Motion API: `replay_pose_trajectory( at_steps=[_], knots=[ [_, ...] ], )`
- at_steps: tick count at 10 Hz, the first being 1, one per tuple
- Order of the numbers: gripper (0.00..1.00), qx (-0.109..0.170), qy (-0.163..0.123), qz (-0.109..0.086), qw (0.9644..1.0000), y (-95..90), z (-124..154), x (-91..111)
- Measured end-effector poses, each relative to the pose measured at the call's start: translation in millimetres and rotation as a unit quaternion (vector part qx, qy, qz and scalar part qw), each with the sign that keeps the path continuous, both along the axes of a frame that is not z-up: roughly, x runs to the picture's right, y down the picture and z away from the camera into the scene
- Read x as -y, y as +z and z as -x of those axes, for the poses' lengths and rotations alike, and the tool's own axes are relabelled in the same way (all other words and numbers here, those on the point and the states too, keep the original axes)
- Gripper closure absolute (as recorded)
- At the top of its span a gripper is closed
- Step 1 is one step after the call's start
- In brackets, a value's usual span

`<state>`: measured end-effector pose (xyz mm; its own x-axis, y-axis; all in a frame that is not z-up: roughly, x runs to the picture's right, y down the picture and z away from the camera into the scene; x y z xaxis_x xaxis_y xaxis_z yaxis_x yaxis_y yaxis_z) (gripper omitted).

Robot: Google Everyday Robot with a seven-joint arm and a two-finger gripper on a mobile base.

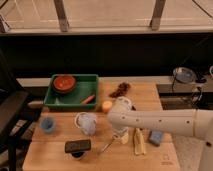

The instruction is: Place fork in tray

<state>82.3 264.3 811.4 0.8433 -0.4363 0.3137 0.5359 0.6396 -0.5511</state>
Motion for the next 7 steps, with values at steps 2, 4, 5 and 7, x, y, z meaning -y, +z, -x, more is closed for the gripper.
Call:
replay_pose_trajectory(
  at_steps=[2, 4, 5, 7],
  knots=[
    [0.76, 0.000, -0.003, -0.002, 1.0000, -1.9, 0.0, 3.4],
    [0.95, -0.001, -0.002, 0.000, 1.0000, -2.9, -0.3, 3.5],
    [1.00, -0.001, -0.002, 0.000, 1.0000, -3.3, -0.4, 3.2],
    [1.00, -0.003, 0.000, 0.003, 1.0000, -4.5, -2.5, 3.5]
  ],
)
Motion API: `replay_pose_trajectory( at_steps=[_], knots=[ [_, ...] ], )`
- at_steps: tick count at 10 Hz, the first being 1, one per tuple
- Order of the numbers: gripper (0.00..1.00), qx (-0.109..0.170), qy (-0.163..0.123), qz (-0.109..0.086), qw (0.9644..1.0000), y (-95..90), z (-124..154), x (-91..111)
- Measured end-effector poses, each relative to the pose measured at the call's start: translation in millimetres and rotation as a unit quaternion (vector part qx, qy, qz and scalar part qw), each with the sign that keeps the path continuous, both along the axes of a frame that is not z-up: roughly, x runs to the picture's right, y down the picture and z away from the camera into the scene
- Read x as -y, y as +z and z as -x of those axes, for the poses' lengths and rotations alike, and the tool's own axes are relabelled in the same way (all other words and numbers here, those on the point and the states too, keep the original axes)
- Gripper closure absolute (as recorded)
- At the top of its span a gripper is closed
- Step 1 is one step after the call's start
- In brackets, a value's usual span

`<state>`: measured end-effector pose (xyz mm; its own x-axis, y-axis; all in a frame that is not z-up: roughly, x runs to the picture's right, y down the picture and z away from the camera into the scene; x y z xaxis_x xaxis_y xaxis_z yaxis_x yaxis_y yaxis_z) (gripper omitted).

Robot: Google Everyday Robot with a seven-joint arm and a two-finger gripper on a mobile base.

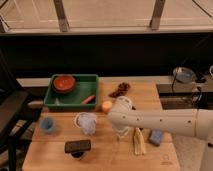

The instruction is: Place fork in tray

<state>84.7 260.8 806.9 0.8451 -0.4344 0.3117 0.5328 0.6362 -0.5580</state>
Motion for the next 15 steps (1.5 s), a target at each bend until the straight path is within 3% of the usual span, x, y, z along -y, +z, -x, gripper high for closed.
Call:
replay_pose_trajectory(
  at_steps=[3, 7, 9, 12, 15],
  knots=[
    [1.00, -0.009, 0.034, 0.009, 0.9994, -15.2, -17.6, 29.2],
    [1.00, -0.012, 0.082, -0.004, 0.9966, -68.5, -37.9, 114.2],
    [1.00, -0.017, 0.103, -0.013, 0.9945, -83.6, -40.9, 165.4],
    [1.00, -0.016, 0.128, -0.034, 0.9910, -77.8, -28.9, 247.4],
    [1.00, 0.010, 0.143, -0.058, 0.9879, -74.1, 24.4, 306.3]
  ],
)
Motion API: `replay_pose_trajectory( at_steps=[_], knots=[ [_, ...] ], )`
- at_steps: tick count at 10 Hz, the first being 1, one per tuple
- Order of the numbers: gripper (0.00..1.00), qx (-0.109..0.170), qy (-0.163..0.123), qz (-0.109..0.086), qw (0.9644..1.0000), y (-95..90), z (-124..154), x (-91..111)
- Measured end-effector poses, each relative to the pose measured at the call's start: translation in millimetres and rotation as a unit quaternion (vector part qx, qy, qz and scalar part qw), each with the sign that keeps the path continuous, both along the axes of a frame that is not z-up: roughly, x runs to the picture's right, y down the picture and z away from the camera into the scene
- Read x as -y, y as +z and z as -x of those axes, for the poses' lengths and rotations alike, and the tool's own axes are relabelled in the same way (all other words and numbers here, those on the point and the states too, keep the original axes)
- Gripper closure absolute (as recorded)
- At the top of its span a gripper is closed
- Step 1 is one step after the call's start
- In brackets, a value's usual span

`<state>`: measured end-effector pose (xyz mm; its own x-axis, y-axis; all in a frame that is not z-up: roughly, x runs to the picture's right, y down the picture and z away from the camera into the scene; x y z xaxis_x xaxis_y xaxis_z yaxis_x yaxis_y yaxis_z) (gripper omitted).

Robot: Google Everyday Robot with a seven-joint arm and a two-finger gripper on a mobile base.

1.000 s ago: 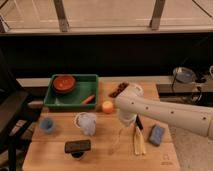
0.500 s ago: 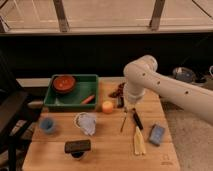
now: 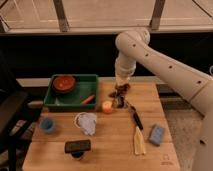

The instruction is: Place fork in tray

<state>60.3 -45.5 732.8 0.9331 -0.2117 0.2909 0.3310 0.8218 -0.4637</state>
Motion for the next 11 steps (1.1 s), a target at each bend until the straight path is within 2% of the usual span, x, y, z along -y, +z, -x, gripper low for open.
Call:
replay_pose_trajectory(
  at_steps=[2, 3, 5, 6, 7, 9, 10, 11],
  knots=[
    [1.00, 0.022, 0.009, -0.017, 0.9996, 2.4, 39.1, 22.3],
    [1.00, 0.041, 0.017, -0.031, 0.9985, 3.8, 66.5, 33.7],
    [1.00, 0.075, 0.037, -0.054, 0.9950, 9.6, 99.4, 48.3],
    [1.00, 0.092, 0.051, -0.070, 0.9920, 13.8, 111.7, 53.3],
    [1.00, 0.111, 0.068, -0.092, 0.9873, 17.5, 126.5, 57.2],
    [1.00, 0.135, 0.100, -0.148, 0.9747, 25.9, 146.9, 59.1],
    [1.00, 0.138, 0.107, -0.165, 0.9708, 32.2, 149.1, 57.6],
    [1.00, 0.139, 0.110, -0.171, 0.9692, 37.5, 152.2, 54.4]
  ],
)
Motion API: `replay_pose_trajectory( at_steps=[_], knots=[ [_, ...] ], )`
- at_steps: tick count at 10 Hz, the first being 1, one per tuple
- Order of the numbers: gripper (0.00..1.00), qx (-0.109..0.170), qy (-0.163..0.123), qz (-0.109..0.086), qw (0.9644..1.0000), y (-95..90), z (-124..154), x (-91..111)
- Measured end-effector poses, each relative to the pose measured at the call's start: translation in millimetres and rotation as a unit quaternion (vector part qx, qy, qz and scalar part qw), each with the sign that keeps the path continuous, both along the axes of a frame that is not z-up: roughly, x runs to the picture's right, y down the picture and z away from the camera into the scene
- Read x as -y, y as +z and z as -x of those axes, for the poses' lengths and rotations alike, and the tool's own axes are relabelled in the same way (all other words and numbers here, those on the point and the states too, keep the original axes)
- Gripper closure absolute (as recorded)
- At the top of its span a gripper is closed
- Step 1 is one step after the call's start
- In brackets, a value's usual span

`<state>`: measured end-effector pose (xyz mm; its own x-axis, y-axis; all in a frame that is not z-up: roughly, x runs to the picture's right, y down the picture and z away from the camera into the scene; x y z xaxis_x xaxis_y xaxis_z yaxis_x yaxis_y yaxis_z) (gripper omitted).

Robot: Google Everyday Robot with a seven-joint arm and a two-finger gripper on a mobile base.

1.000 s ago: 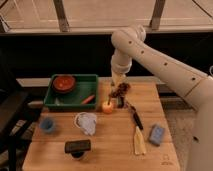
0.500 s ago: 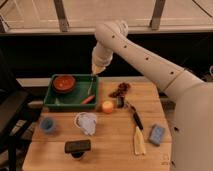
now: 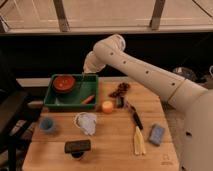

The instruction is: Place fork in tray

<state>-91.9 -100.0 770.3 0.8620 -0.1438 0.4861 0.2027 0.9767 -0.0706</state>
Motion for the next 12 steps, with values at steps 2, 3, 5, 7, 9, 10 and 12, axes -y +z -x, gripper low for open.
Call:
replay_pose_trajectory(
  at_steps=[2, 3, 5, 7, 9, 10, 12],
  knots=[
    [0.98, -0.003, 0.002, -0.004, 1.0000, 19.8, 4.4, -13.2],
    [0.92, -0.005, 0.003, -0.004, 1.0000, 28.0, 2.8, -18.5],
    [0.72, 0.000, 0.003, 0.003, 1.0000, 40.5, 9.8, -28.3],
    [0.52, 0.010, 0.005, 0.020, 0.9997, 51.2, 12.8, -33.9],
    [0.32, 0.035, 0.010, 0.057, 0.9977, 61.8, 16.8, -39.4],
    [0.25, 0.052, 0.012, 0.079, 0.9954, 65.8, 19.1, -40.8],
    [0.24, 0.070, 0.011, 0.101, 0.9923, 68.8, 22.3, -41.9]
  ],
)
